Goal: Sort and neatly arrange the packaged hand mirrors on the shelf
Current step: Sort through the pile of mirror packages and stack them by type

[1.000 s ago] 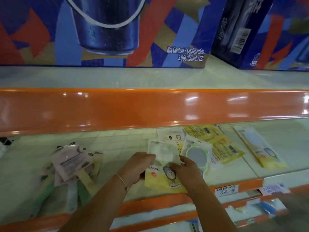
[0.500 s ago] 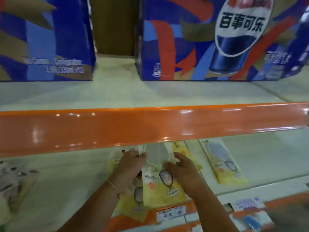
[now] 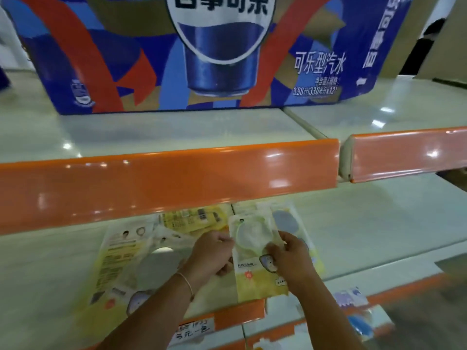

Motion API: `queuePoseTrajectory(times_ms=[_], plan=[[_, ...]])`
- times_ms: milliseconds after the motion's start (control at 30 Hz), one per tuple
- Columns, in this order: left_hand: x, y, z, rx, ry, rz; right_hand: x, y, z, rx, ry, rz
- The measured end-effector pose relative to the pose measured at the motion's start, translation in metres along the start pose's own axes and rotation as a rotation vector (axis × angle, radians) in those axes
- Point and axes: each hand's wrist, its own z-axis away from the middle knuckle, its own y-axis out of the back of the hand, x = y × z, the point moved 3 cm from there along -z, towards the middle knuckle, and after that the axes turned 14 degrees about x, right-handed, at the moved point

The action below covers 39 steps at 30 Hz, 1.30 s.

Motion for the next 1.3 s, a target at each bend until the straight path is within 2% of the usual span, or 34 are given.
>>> queuePoseTrajectory(times_ms=[133, 300, 400, 533, 700, 800, 933, 1033, 1200, 1300], plan=[[0.004, -0.015, -0.004, 0.004, -0.067, -0.091, 0.005, 0.027, -0.017, 0.079, -0.037, -0.018], [0.008, -0.021, -0.006, 0.011, -0.17, -0.165, 0.003, 0.047, -0.038, 0.161, 0.029, 0.04], [0.007, -0.021, -0.005, 0.004, -0.241, -0.197, 0.003, 0.049, -0.051, 0.185, 0.091, 0.127], [0.002, -0.016, -0.004, 0.005, -0.306, -0.244, 0.004, 0.045, -0.059, 0.263, 0.18, 0.373], [-0.007, -0.002, -0.002, 0.039, -0.322, -0.27, 0.004, 0.038, -0.053, 0.396, 0.28, 0.583], [-0.012, 0.014, -0.002, 0.08, -0.304, -0.271, -0.003, 0.025, -0.044, 0.418, 0.336, 0.577], [-0.023, 0.042, -0.004, 0.216, -0.279, -0.306, -0.011, -0.008, -0.021, 0.321, 0.439, 0.47], [-0.037, 0.072, -0.008, 0.327, -0.266, -0.372, -0.022, -0.035, 0.003, 0.186, 0.441, 0.342], [-0.072, 0.137, -0.02, 0.484, -0.152, -0.538, -0.03, -0.083, 0.041, -0.067, 0.444, 0.323], [-0.092, 0.163, -0.017, 0.443, -0.005, -0.756, -0.032, -0.108, 0.065, -0.16, 0.375, 0.269]])
